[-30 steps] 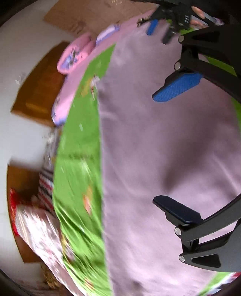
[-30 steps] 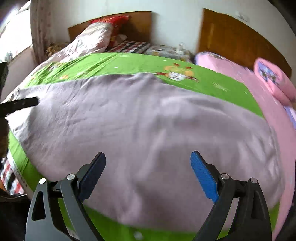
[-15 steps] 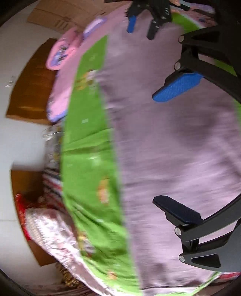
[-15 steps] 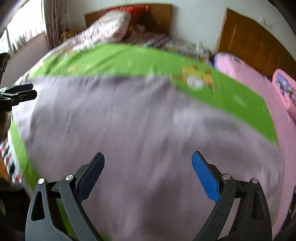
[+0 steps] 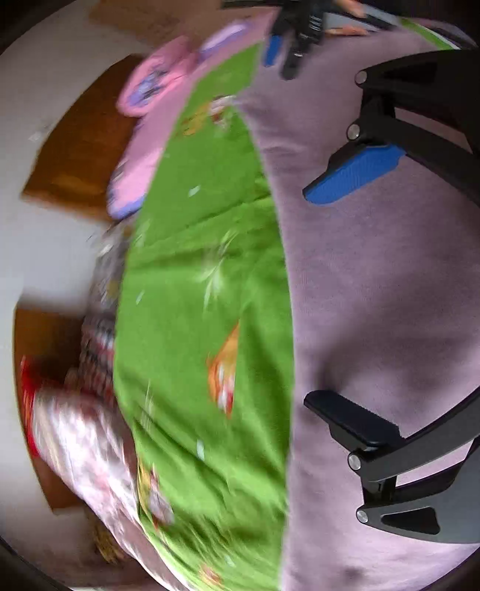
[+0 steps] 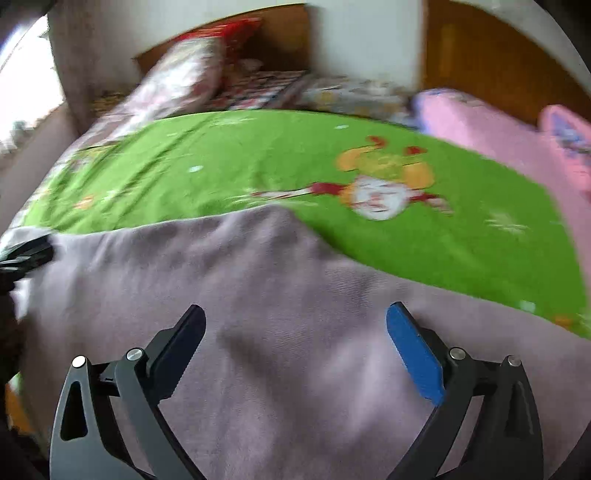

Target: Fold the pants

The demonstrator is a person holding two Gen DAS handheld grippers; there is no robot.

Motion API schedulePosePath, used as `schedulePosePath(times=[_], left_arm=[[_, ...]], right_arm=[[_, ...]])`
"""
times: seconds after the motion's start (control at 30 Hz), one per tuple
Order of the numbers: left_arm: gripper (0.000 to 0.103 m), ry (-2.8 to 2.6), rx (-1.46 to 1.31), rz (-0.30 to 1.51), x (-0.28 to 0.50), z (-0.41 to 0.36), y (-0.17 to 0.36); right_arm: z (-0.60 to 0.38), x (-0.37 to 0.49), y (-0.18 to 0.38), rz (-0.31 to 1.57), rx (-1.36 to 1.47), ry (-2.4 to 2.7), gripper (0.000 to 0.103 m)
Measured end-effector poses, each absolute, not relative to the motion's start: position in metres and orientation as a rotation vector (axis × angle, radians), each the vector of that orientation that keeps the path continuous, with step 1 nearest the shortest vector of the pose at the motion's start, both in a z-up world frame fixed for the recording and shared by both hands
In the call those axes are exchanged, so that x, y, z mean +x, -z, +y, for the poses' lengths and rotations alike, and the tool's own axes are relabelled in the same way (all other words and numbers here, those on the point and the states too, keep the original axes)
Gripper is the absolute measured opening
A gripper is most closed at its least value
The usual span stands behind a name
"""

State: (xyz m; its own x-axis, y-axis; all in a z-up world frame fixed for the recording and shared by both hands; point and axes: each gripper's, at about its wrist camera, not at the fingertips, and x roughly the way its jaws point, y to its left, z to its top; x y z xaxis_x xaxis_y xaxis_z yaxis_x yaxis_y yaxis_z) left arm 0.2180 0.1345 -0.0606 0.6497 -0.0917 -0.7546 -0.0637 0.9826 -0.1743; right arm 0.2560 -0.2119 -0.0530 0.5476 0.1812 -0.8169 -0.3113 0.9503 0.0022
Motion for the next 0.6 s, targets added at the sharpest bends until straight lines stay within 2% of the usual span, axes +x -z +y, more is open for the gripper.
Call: schedulePosePath(times=[0.1, 0.2, 0.3, 0.47, 0.6], left_arm=[[0.101, 0.036, -0.204, 0.728, 0.177, 0.147, 0.038], [0.101, 0.007, -0.246, 0.773, 0.145, 0.165, 0.047], [0.101, -0.030, -0.349, 0.745, 0.108, 0.193, 0.049], [0.101, -0.259, -0.588, 0.642, 0.017, 0.276, 0.057], [0.101, -0.446, -0.739, 0.700, -0.030, 0.333, 0.081]], right_arm=[[-0.186, 0.228, 0.033, 0.897, -0.138, -0.395, 0.096], [-0.134, 0.203, 0.030, 0.887, -0.216, -0.524, 0.096], [-0.067, 0.178, 0.029, 0.863, -0.330, -0.683, 0.096], [0.050, 0.122, 0.029, 0.771, -0.527, -0.997, 0.096], [0.134, 0.064, 0.043, 0.675, -0.735, -1.194, 0.094]])
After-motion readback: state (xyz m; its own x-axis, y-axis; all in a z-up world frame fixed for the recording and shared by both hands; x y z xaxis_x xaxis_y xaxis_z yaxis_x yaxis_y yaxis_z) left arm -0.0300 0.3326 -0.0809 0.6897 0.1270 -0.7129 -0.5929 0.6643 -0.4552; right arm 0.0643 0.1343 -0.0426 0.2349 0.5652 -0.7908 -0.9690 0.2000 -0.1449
